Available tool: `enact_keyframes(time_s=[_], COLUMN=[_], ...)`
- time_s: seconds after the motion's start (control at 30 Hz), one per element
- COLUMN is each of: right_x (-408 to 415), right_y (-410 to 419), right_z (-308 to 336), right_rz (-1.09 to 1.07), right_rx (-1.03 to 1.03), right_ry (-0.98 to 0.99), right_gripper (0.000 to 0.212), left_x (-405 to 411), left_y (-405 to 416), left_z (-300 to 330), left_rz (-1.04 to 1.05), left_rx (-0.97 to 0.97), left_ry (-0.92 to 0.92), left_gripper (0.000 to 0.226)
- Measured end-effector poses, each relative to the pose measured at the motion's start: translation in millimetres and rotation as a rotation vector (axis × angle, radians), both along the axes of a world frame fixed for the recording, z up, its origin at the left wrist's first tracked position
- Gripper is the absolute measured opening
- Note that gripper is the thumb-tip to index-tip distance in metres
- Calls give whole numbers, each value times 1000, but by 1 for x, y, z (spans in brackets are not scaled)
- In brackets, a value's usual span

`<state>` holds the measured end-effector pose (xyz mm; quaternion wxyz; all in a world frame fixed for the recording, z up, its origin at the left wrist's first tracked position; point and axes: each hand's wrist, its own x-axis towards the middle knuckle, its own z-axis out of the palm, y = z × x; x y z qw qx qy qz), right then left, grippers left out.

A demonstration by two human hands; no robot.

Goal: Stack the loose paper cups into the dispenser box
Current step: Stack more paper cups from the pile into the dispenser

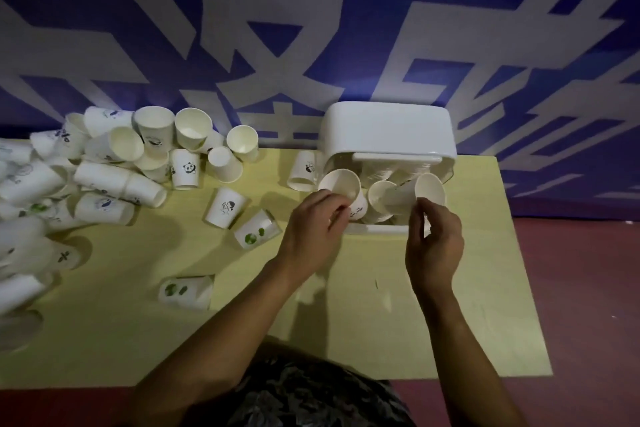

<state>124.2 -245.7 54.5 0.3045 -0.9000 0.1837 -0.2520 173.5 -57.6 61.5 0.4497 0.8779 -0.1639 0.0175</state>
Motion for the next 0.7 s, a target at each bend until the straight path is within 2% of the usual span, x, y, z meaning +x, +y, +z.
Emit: enact_keyframes(time_s=[0.23,0.5,0.57,0.7], right_x=[3,22,26,32], right_y=[-50,-74,-74,-72], right_z=[-4,-47,-53,-62], right_rz=[31,202,220,225], right_rx=[-96,-205,-230,-241], right_ry=[138,354,368,407], right_gripper=[14,17,18,20], left_x=[22,39,42,49], left_y=[-60,-87,-90,-96], left_z=[-7,-33,-42,-50], left_rz=[-146,-267,-291,-346], left_rx=[140,376,448,462], left_ry=[-29,175,191,168], left_gripper=[13,22,22,22])
